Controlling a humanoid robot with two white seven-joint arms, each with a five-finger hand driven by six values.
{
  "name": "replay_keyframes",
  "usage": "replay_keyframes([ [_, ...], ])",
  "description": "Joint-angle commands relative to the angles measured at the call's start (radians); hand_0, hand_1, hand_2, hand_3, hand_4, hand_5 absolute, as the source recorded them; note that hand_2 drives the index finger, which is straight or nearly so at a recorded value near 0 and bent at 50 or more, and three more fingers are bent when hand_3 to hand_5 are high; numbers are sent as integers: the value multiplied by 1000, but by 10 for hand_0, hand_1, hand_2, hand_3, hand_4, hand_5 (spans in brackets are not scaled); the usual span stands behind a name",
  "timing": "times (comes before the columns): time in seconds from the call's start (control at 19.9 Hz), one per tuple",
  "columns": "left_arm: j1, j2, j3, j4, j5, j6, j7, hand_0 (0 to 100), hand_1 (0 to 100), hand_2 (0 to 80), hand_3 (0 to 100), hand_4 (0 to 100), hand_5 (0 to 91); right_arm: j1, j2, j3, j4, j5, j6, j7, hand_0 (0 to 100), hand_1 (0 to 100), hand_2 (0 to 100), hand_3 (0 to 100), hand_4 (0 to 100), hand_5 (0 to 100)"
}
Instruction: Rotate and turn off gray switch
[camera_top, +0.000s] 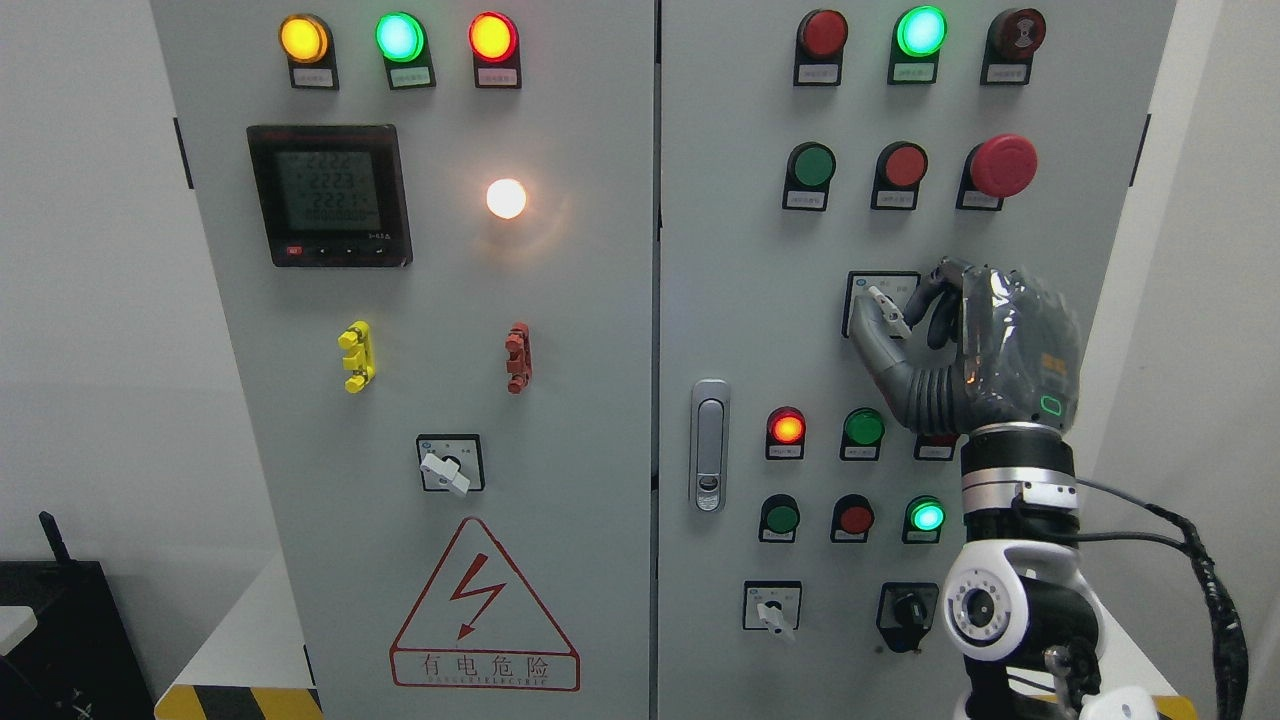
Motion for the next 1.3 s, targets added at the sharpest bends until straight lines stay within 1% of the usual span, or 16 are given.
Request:
replay_keyframes([
  [0.0,0,0,-2,14,0,1,1,120,389,0,0,0,0,1,0,0,5,-1,-1,0,480,430,698,935,906,1000],
  [0.55,0,0,-2,14,0,1,-1,120,389,0,0,0,0,1,0,2,6,-1,0,0,533,417,705,951,908,1000],
  [0.8,0,0,-2,14,0,1,1,120,389,0,0,0,0,-1,0,2,6,-1,0,0,561,387,713,952,910,1000],
  [1.25,0,0,-2,14,0,1,1,120,389,0,0,0,0,-1,0,2,6,-1,-1,0,595,366,726,963,913,1000],
])
